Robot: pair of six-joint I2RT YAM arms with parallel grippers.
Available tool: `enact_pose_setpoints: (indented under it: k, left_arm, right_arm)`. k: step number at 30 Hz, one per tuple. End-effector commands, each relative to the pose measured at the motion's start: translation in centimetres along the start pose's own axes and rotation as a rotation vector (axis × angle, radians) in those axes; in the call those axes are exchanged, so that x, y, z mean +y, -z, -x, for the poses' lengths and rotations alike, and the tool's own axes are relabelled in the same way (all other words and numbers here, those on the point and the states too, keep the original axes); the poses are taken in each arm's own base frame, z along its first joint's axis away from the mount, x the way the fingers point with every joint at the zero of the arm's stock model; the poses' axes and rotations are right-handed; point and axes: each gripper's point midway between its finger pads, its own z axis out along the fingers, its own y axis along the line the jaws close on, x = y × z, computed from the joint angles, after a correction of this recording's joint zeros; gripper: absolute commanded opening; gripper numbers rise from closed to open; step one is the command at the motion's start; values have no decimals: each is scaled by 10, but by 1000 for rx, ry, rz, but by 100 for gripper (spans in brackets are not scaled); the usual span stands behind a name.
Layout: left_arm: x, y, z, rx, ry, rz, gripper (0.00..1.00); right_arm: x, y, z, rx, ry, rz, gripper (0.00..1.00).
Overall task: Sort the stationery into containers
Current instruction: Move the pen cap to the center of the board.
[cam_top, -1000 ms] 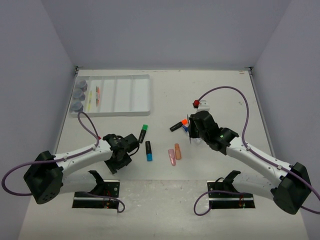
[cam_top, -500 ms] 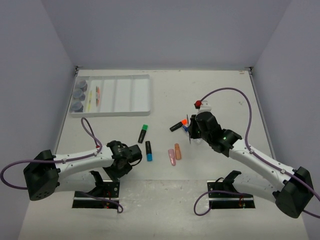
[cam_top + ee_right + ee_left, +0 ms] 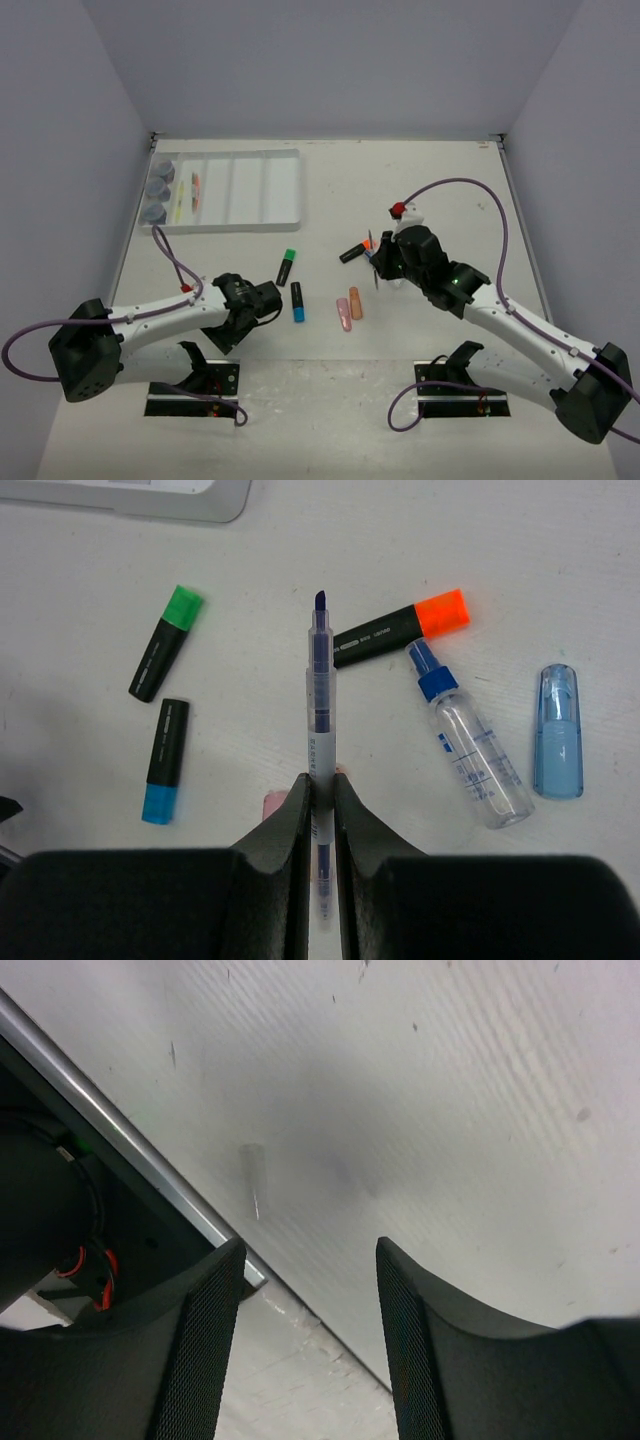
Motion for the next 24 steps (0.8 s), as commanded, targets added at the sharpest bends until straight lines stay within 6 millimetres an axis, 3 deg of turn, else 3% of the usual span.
enact_pose_setpoints:
  k: [1, 6, 16, 19, 24]
  left_arm:
    - [-8, -1, 32, -105, 172, 25, 56]
    - [-7, -6, 33, -118, 119, 97, 56]
    - [5, -9, 9, -16, 104, 188, 54]
    - [16, -15, 0, 8, 66, 277, 56]
    - [17, -16, -2, 5, 77, 309, 57]
  right_arm:
    - [5, 1, 9, -36, 0, 30, 0]
    - [4, 2, 9, -43, 1, 24, 0]
    - [2, 8, 13, -67, -4, 29, 0]
    - [5, 11, 14, -77, -7, 43, 0]
    - [7, 19, 18, -101, -15, 67, 0]
